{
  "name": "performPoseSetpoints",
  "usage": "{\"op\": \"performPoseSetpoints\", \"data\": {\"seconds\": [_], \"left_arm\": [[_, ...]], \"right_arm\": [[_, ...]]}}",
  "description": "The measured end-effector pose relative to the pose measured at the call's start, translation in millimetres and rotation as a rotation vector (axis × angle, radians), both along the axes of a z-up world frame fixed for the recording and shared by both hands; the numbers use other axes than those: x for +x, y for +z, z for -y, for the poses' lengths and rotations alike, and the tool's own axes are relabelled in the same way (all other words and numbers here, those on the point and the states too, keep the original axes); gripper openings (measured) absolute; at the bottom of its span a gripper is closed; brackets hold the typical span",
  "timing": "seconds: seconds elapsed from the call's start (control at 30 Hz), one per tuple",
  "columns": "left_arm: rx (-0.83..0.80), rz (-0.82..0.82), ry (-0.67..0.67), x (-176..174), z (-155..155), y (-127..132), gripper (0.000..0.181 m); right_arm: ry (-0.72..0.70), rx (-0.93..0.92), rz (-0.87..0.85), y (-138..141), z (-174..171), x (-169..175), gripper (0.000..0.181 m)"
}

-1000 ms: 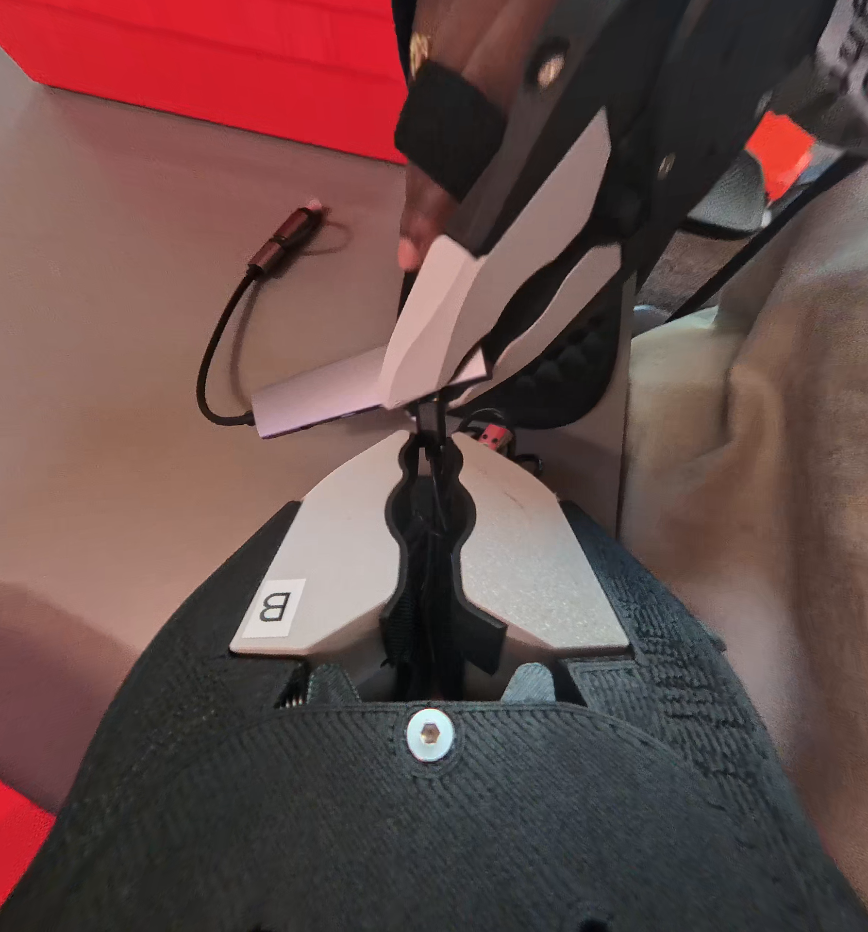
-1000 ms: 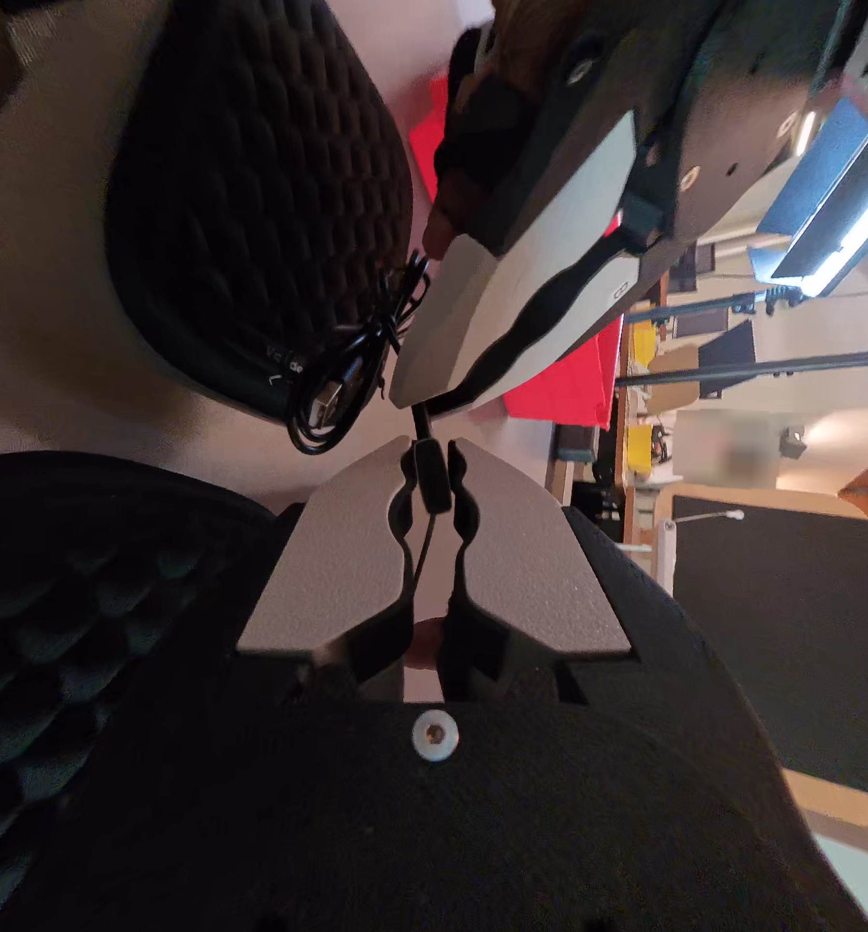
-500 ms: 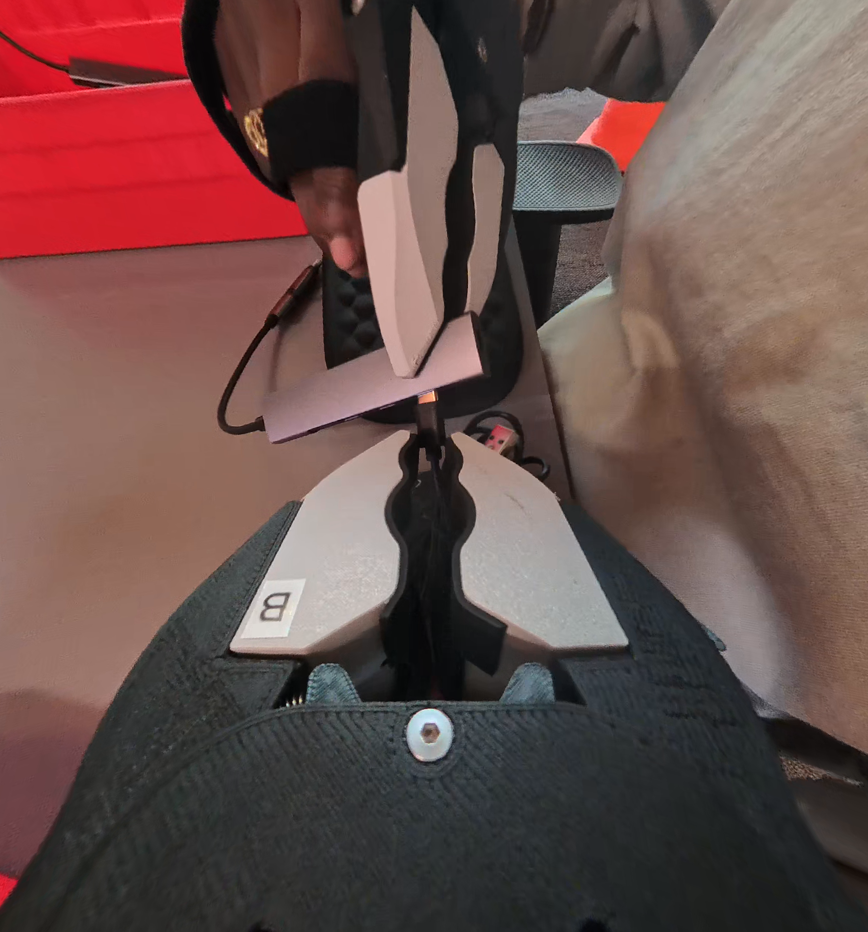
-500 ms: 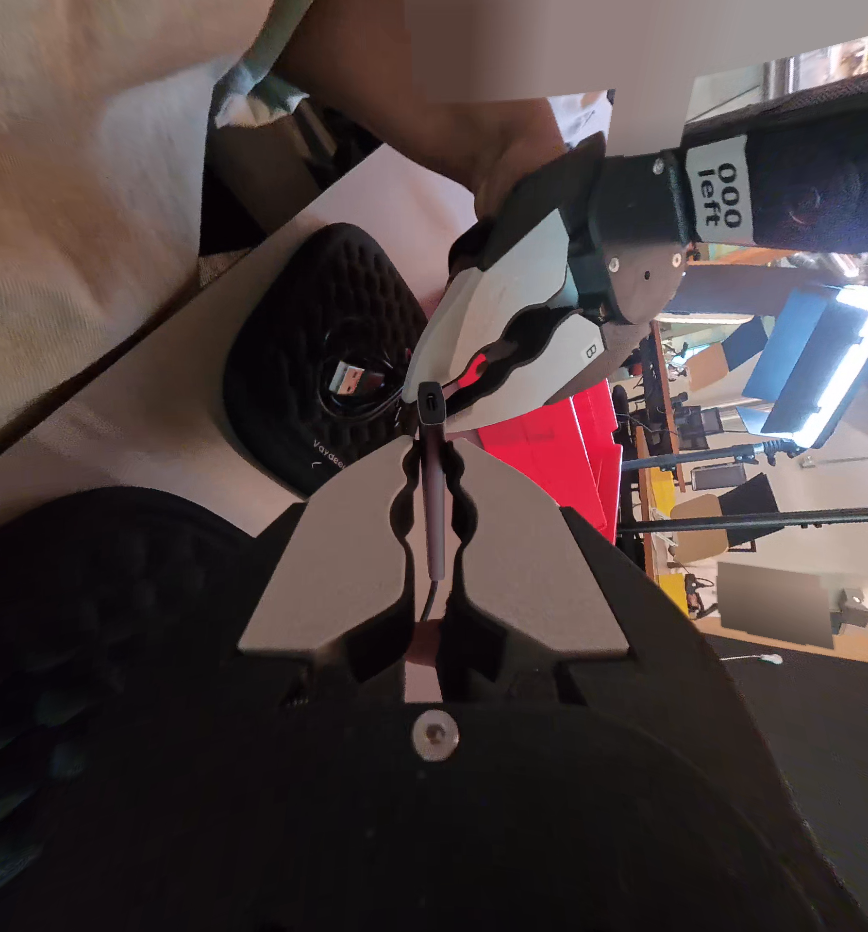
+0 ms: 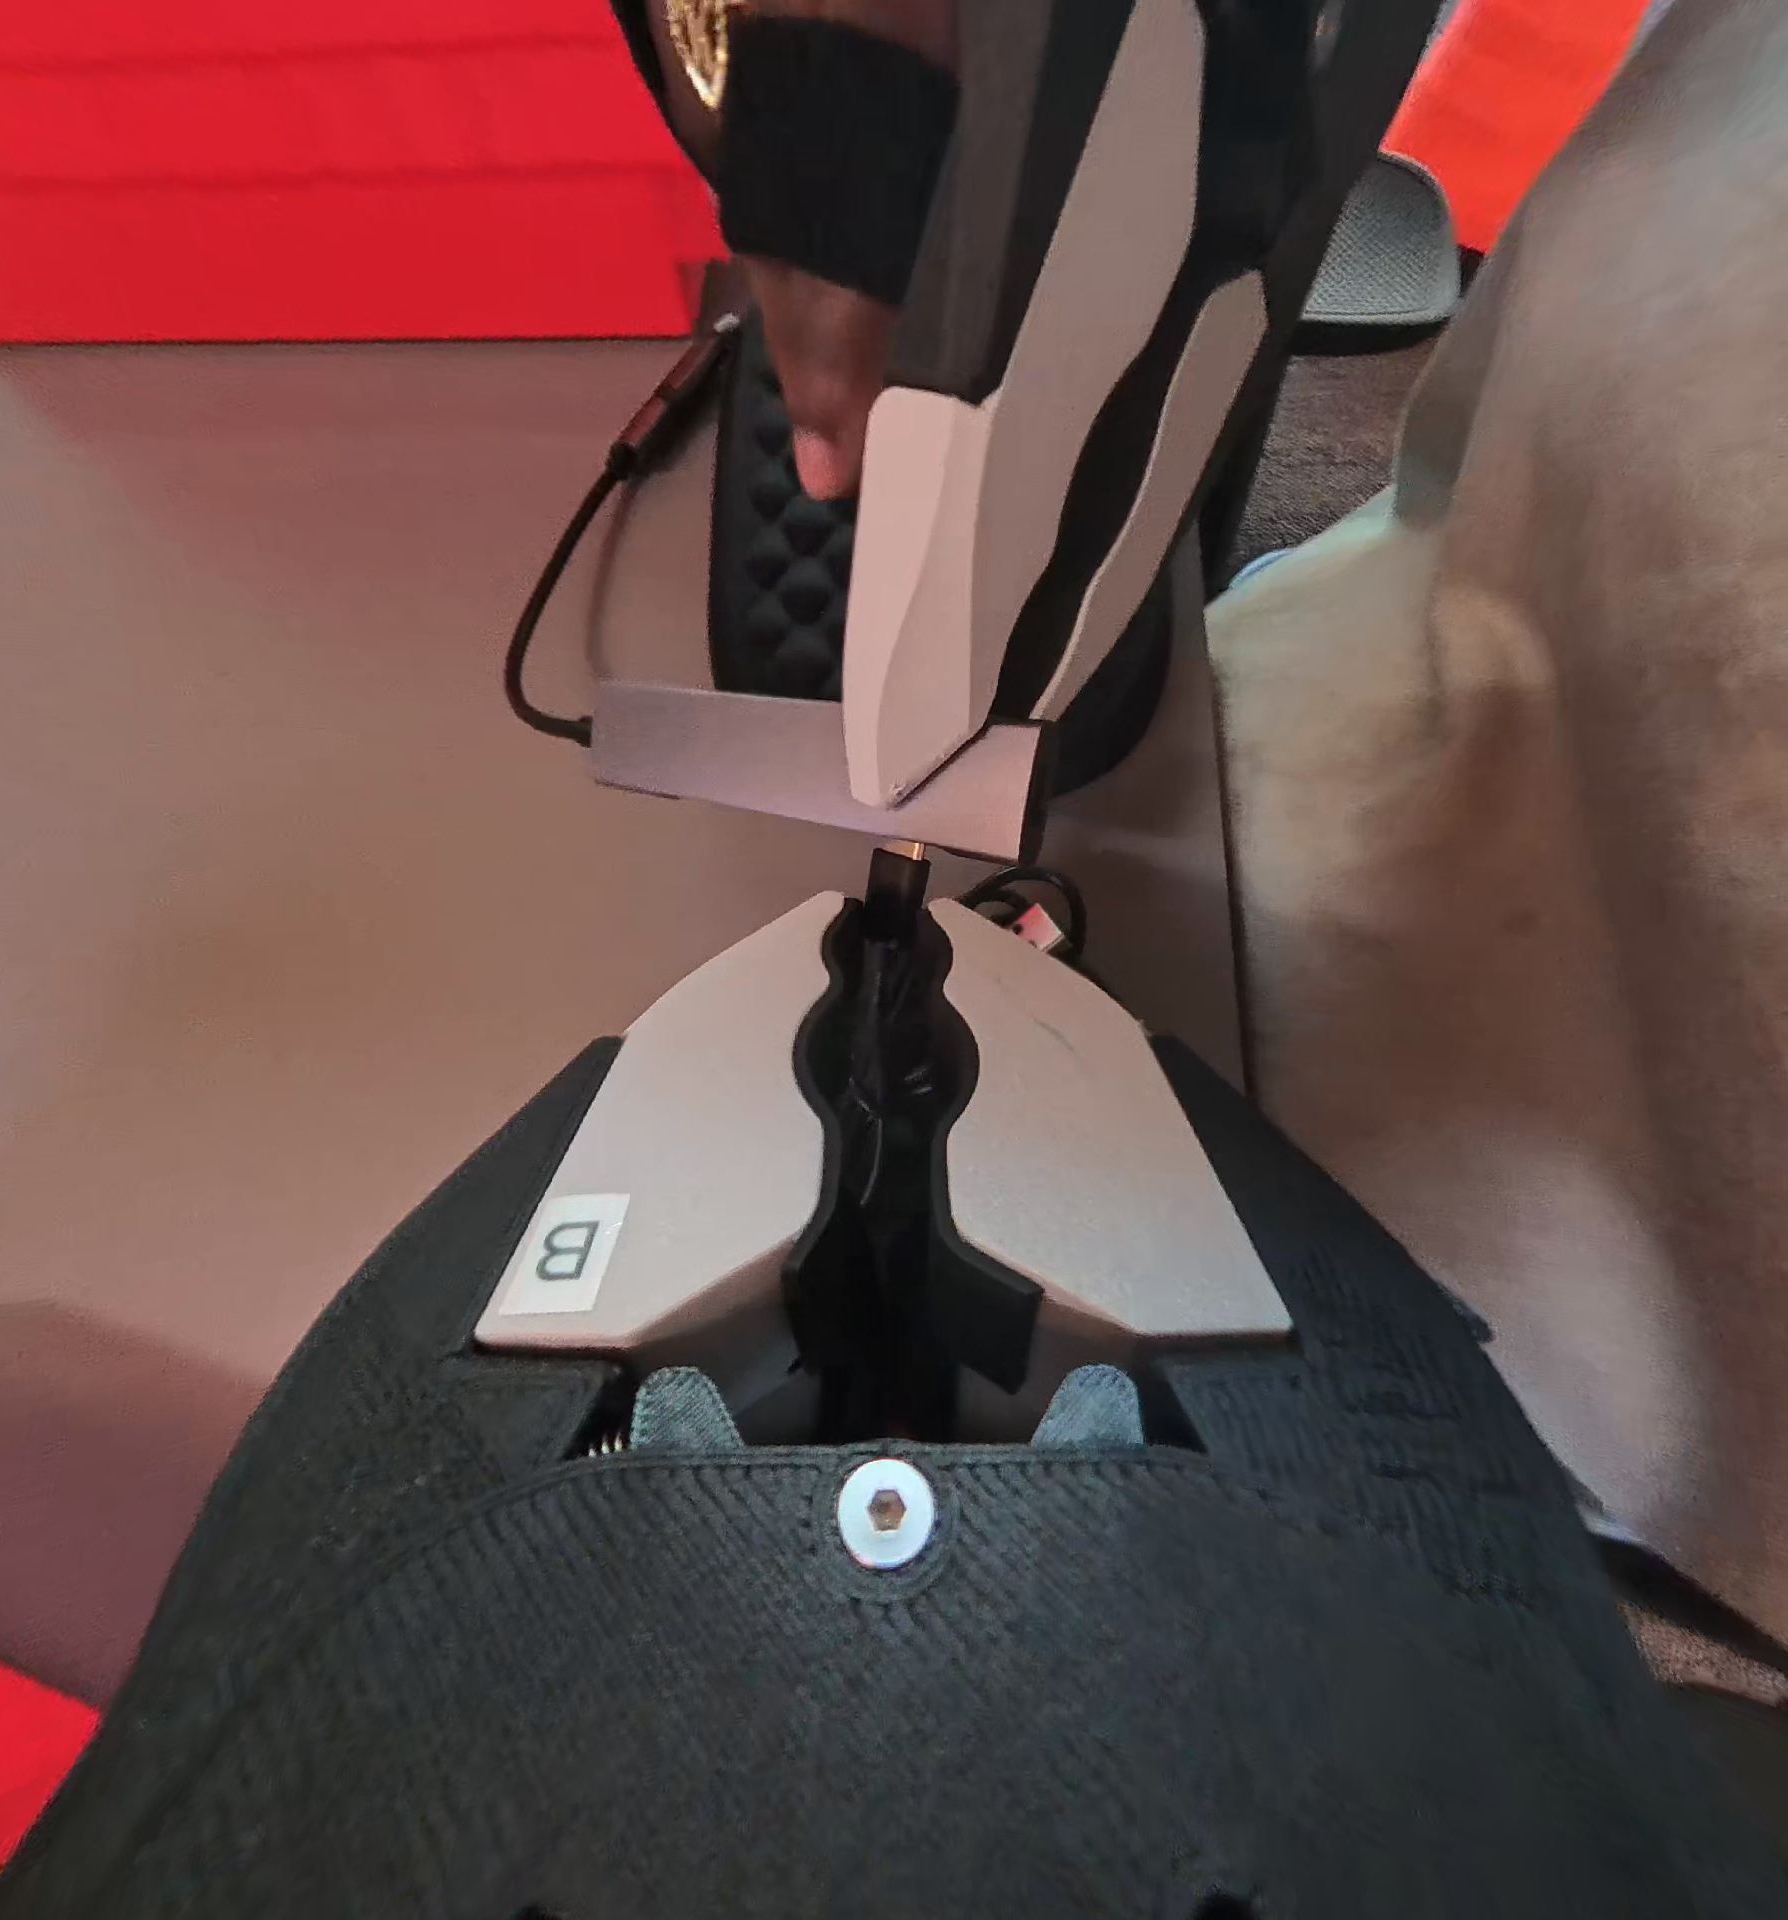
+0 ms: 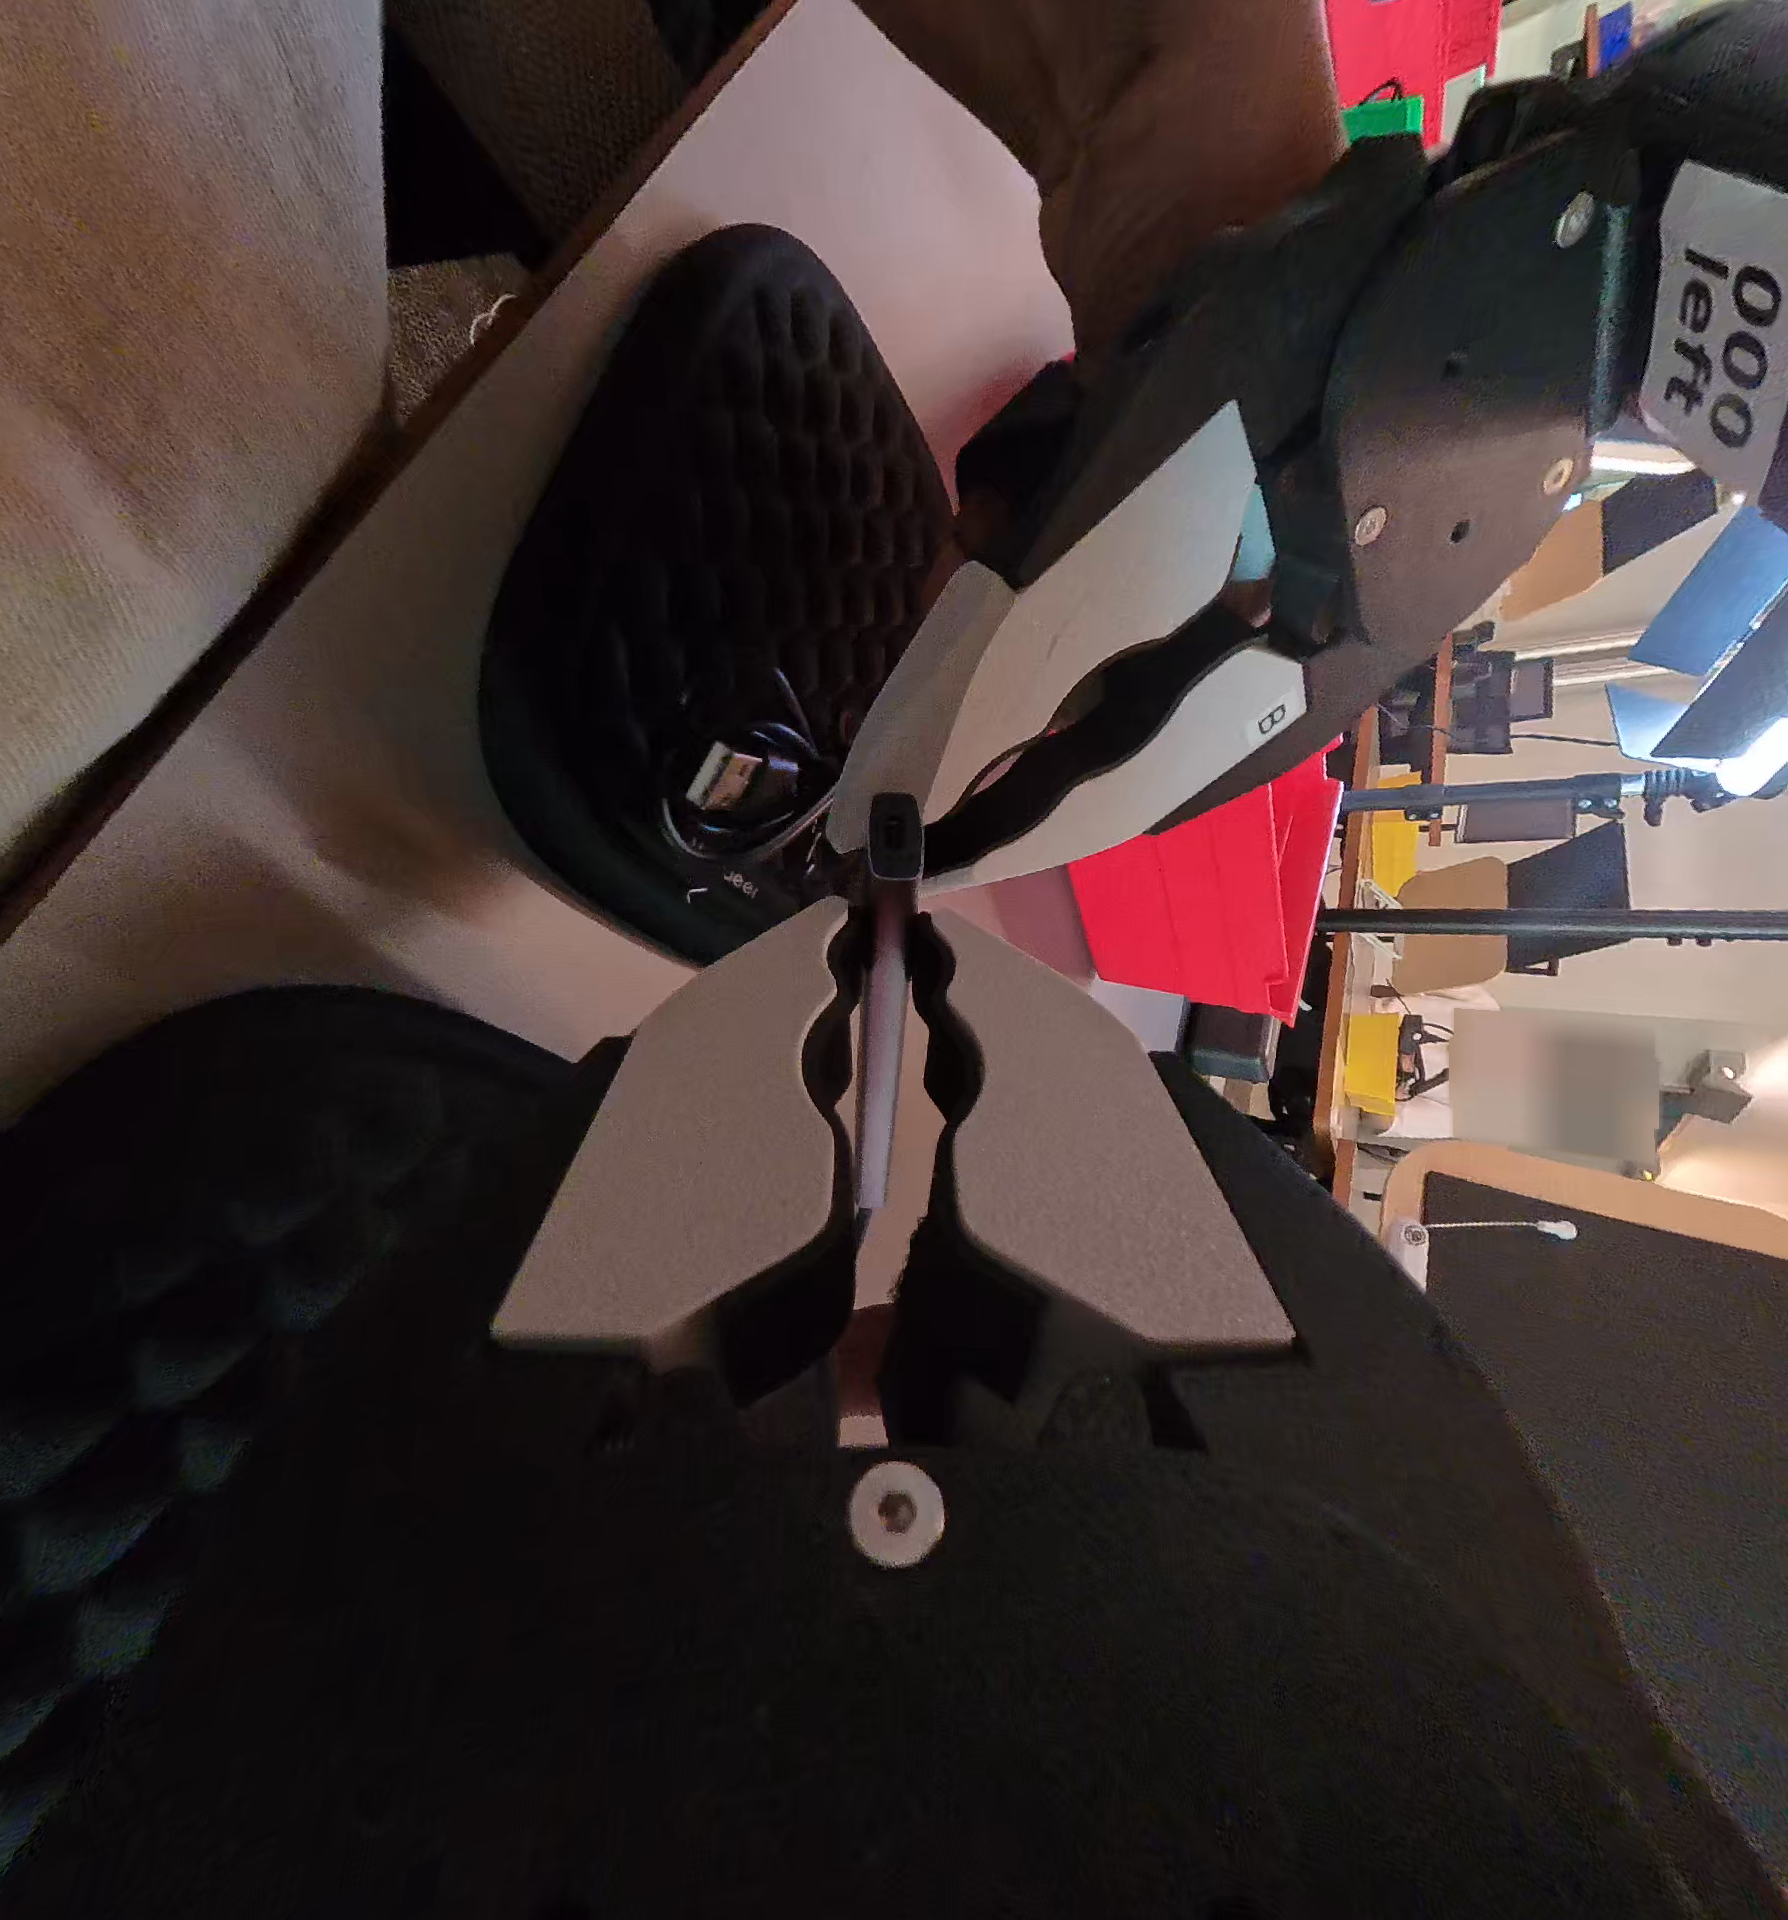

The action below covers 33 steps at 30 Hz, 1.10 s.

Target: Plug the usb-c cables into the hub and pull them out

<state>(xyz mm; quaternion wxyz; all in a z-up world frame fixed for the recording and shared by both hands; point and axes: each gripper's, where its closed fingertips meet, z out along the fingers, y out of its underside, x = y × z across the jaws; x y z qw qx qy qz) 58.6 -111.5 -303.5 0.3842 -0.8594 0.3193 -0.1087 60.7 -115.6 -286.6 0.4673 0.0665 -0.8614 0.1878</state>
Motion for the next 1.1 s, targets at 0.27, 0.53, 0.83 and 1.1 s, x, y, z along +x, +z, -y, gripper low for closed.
{"op": "performPoseSetpoints", "data": {"seconds": [0.27, 0.53, 0.83, 1.1], "left_arm": [[-0.034, 0.003, -0.017, 2.5, -0.2, -2.8, 0.005], [0.251, 0.018, 0.117, -15.0, -20.5, 27.8, 0.015], [1.098, 0.365, 0.404, -61.8, 1.2, 137.4, 0.078], [0.625, 1.161, 0.268, -15.3, -38.6, 121.5, 0.08]], "right_arm": [[-0.016, 0.003, 0.009, -6.8, 0.4, -1.6, 0.008], [-0.062, 0.066, -0.205, 20.1, -17.7, -18.3, 0.008], [-0.117, 0.03, -0.823, 114.0, -36.4, 2.0, 0.008], [-0.236, 0.275, -1.013, 106.5, -39.9, -3.0, 0.008]]}}
